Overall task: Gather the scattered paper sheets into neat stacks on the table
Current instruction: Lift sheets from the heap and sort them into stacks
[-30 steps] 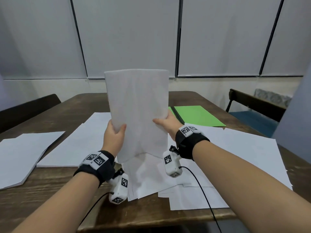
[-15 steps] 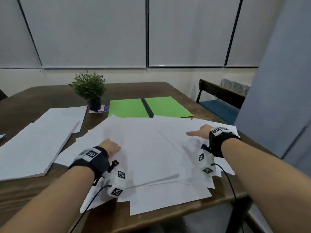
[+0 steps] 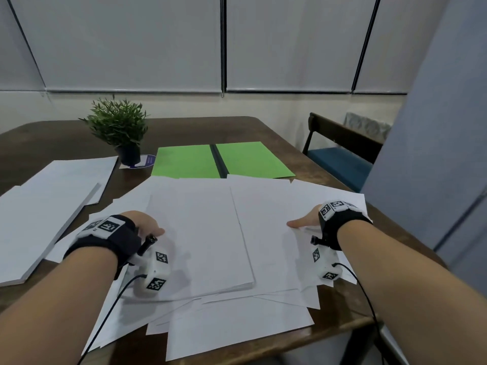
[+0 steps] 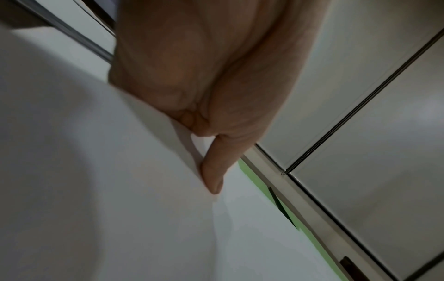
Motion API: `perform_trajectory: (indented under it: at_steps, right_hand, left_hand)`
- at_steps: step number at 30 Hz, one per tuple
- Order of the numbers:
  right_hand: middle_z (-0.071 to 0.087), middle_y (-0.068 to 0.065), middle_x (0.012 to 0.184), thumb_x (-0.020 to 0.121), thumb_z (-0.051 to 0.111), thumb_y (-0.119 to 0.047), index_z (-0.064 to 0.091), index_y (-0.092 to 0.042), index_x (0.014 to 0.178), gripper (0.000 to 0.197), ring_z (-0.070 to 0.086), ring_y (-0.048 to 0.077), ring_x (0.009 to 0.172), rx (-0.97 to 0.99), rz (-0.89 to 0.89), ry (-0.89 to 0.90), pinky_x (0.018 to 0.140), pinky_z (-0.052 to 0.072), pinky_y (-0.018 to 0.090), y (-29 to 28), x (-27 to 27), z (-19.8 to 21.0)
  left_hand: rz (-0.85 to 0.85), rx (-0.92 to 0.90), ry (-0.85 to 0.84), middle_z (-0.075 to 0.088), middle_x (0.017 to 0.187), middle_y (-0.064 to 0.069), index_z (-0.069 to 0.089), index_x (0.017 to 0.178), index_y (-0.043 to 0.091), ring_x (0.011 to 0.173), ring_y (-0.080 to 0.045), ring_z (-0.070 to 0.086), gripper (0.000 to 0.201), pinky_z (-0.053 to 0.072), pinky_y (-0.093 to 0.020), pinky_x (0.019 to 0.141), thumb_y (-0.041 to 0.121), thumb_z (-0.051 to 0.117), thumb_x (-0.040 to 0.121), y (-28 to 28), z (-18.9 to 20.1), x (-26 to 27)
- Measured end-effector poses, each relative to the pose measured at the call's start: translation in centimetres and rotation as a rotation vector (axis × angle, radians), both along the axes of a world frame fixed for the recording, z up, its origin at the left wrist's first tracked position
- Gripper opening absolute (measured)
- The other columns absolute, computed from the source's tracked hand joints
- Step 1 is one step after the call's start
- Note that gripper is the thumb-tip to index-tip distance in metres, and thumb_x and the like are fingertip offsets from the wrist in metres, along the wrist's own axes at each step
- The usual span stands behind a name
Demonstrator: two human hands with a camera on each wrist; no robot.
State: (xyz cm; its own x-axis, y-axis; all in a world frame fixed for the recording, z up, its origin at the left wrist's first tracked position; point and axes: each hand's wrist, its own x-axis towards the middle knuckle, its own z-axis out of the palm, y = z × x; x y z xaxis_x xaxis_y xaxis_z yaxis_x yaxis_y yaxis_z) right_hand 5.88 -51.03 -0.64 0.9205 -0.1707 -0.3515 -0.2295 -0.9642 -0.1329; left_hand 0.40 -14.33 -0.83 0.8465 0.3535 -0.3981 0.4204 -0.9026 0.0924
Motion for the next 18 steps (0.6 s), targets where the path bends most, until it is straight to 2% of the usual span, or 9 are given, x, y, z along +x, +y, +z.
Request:
perform_trajectory:
  at_steps: [2, 3, 5, 7, 9, 12, 16, 17, 18]
  right_hand:
    - [0.061, 0.006, 0.118, 0.063, 0.066, -0.077, 0.060, -0.031, 0.112, 0.067, 0.058, 0.027, 0.114, 0.012, 0.050, 0.010, 0.098, 0.046, 0.038, 0.5, 0.3, -0.3]
    - [0.060, 0.006, 0.119, 0.061, 0.067, -0.078, 0.059, -0.033, 0.111, 0.067, 0.056, 0.027, 0.118, 0.026, 0.070, 0.020, 0.100, 0.044, 0.040, 0.8, 0.1, -0.1]
    - [0.060, 0.006, 0.122, 0.067, 0.071, -0.070, 0.057, -0.022, 0.123, 0.075, 0.056, 0.027, 0.117, 0.039, 0.094, 0.039, 0.098, 0.044, 0.037, 1.1, -0.1, 0.5]
    - [0.067, 0.001, 0.097, 0.066, 0.077, -0.062, 0.063, -0.015, 0.112, 0.066, 0.063, 0.021, 0.091, 0.079, 0.072, 0.036, 0.082, 0.049, 0.029, 0.8, 0.0, 1.0]
    - [0.063, -0.002, 0.079, 0.059, 0.080, -0.065, 0.064, -0.018, 0.096, 0.062, 0.060, 0.016, 0.074, 0.043, 0.048, 0.019, 0.077, 0.048, 0.028, 0.2, 0.4, 1.0]
    - [0.066, 0.000, 0.086, 0.051, 0.079, -0.071, 0.061, -0.018, 0.089, 0.067, 0.063, 0.022, 0.085, -0.027, 0.012, 0.010, 0.089, 0.051, 0.033, -0.3, 0.9, 0.7]
    - [0.074, 0.005, 0.091, 0.033, 0.089, -0.064, 0.071, -0.016, 0.095, 0.080, 0.069, 0.025, 0.088, 0.114, -0.006, 0.055, 0.092, 0.054, 0.040, -0.5, 1.6, 0.4]
    - [0.074, 0.007, 0.096, 0.038, 0.090, -0.060, 0.071, -0.014, 0.098, 0.079, 0.069, 0.025, 0.089, 0.134, 0.003, 0.073, 0.093, 0.053, 0.040, -0.5, 1.7, 0.5]
    - [0.073, 0.008, 0.101, 0.050, 0.089, -0.055, 0.070, -0.011, 0.102, 0.070, 0.067, 0.026, 0.091, 0.127, 0.019, 0.090, 0.094, 0.052, 0.038, -0.3, 1.5, 0.9]
  left_hand:
    - [0.004, 0.007, 0.004, 0.041, 0.146, -0.011, 0.038, 0.142, 0.003, 0.134, -0.023, 0.040, 0.059, 0.032, -0.025, 0.100, 0.043, 0.018, 0.104, -0.2, 0.2, -0.2]
    - [-0.006, 0.023, 0.020, 0.041, 0.146, -0.011, 0.038, 0.142, 0.003, 0.134, -0.023, 0.040, 0.059, 0.032, -0.025, 0.095, 0.043, 0.018, 0.104, -0.3, 0.3, -0.3]
    - [-0.045, 0.053, 0.064, 0.042, 0.146, -0.011, 0.039, 0.141, 0.004, 0.134, -0.024, 0.041, 0.059, 0.032, -0.025, 0.091, 0.043, 0.016, 0.104, -0.3, 0.3, -0.3]
    - [-0.069, 0.066, 0.089, 0.044, 0.144, -0.012, 0.042, 0.138, 0.003, 0.132, -0.024, 0.042, 0.059, 0.032, -0.026, 0.100, 0.043, 0.015, 0.104, -0.2, 0.1, -0.3]
    - [-0.060, 0.066, 0.097, 0.046, 0.142, -0.012, 0.048, 0.130, 0.004, 0.130, -0.023, 0.044, 0.057, 0.032, -0.024, 0.102, 0.041, 0.014, 0.104, -0.4, 0.0, -0.3]
    - [-0.088, 0.069, 0.088, 0.046, 0.142, -0.012, 0.048, 0.128, 0.004, 0.131, -0.022, 0.043, 0.054, 0.032, -0.024, 0.098, 0.039, 0.014, 0.105, -0.6, -0.1, -0.3]
    - [-0.084, 0.078, 0.113, 0.047, 0.141, -0.013, 0.042, 0.104, 0.010, 0.129, -0.023, 0.045, 0.038, 0.026, -0.021, 0.081, 0.039, 0.016, 0.105, -0.5, -0.1, 0.0]
    - [-0.078, 0.082, 0.115, 0.048, 0.140, -0.013, 0.043, 0.106, 0.010, 0.129, -0.023, 0.045, 0.040, 0.025, -0.020, 0.080, 0.039, 0.017, 0.105, -0.4, -0.1, 0.0]
    - [-0.080, 0.079, 0.113, 0.048, 0.140, -0.013, 0.047, 0.110, 0.008, 0.129, -0.023, 0.045, 0.044, 0.025, -0.020, 0.080, 0.039, 0.017, 0.105, -0.4, -0.1, 0.0]
